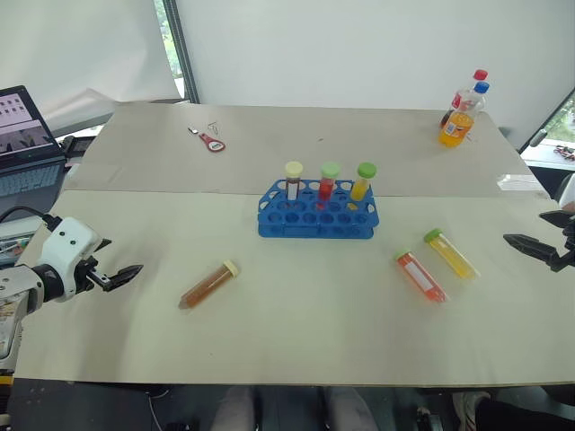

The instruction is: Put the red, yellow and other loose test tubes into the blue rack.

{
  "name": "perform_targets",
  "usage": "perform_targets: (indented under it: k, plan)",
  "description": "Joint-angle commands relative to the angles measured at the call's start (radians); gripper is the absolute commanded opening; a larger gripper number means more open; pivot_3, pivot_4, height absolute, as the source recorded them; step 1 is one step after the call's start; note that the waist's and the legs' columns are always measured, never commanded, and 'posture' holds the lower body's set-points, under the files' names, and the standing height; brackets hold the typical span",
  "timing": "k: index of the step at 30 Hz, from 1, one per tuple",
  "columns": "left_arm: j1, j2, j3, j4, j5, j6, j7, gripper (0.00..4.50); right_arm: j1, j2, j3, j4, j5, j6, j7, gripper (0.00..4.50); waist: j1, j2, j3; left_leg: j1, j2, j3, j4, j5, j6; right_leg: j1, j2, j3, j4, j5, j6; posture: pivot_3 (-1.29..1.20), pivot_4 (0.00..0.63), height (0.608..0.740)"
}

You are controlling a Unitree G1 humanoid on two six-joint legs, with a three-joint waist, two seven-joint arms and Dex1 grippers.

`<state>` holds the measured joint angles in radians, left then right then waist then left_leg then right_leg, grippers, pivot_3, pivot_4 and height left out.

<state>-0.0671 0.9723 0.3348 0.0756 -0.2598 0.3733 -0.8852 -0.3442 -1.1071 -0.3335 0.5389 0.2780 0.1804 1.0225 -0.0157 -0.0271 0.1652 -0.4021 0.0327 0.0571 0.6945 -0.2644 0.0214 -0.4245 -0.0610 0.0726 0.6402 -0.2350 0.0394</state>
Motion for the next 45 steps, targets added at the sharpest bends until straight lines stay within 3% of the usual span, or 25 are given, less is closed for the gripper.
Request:
perform_targets:
  k: [1, 15, 20, 26, 33, 37, 45]
  plan:
    - [0.014, 0.01, 0.04, -0.015, -0.005, -0.016, -0.003, 4.49, -0.024, -0.011, -0.023, -0.004, 0.007, -0.009, 0.001, 4.5, 0.0, 0.0, 0.0, 0.0, 0.0, 0.0, 0.0, 0.0, 0.0, 0.0, 0.0, 0.0, 0.0, 0.0, 0.0, 0.0, 0.15, 0.733]
    - [-0.068, -0.013, 0.079, 0.066, -0.046, -0.097, 0.016, 4.49, -0.068, 0.024, -0.041, 0.001, 0.034, 0.016, -0.028, 4.5, 0.001, 0.0, 0.0, 0.0, 0.0, 0.001, 0.0, 0.0, 0.0, 0.0, 0.0, 0.0, 0.0, 0.0, 0.0, 0.0, 0.15, 0.733]
    - [-0.116, -0.023, 0.011, -0.071, -0.113, -0.03, -0.048, 4.49, -0.109, 0.024, -0.015, -0.065, 0.057, 0.105, -0.013, 4.5, 0.0, 0.0, 0.0, 0.0, 0.0, 0.001, 0.0, 0.0, 0.0, -0.001, 0.0, 0.0, 0.001, 0.0, 0.0, 0.0, 0.15, 0.733]
    - [-0.227, -0.029, -0.163, -0.377, -0.257, 0.15, -0.149, 4.49, -0.234, 0.008, 0.175, -0.176, -0.006, 0.332, 0.039, 4.5, 0.001, 0.0, 0.0, -0.001, -0.001, 0.0, 0.001, 0.0, 0.0, 0.0, 0.0, 0.0, 0.001, 0.0, 0.0, 0.0, 0.15, 0.733]
    - [-0.316, -0.057, -0.271, -0.556, -0.375, 0.246, -0.193, 4.49, -0.475, 0.023, 0.478, -0.046, -0.185, 0.566, 0.114, 4.5, -0.002, 0.0, 0.0, -0.002, -0.001, 0.0, 0.0, 0.0, 0.0, -0.003, 0.002, 0.0, 0.001, 0.0, -0.001, 0.0, 0.15, 0.733]
    - [-0.347, -0.111, -0.338, -0.609, -0.368, 0.182, -0.225, 4.49, -0.598, 0.093, 0.642, 0.151, -0.327, 0.485, 0.168, 4.5, -0.002, 0.0, 0.0, -0.003, -0.002, 0.0, 0.001, 0.0, 0.0, -0.002, 0.001, 0.0, 0.0, 0.0, 0.0, 0.0, 0.15, 0.733]
    - [-0.351, -0.129, -0.375, -0.629, -0.337, 0.151, -0.234, 4.49, -0.757, 0.207, 0.76, 0.457, -0.469, 0.37, 0.283, 4.5, -0.002, 0.001, 0.001, -0.004, -0.002, -0.001, 0.001, 0.0, 0.0, -0.003, 0.001, 0.0, -0.001, 0.0, 0.0, 0.0, 0.15, 0.733]
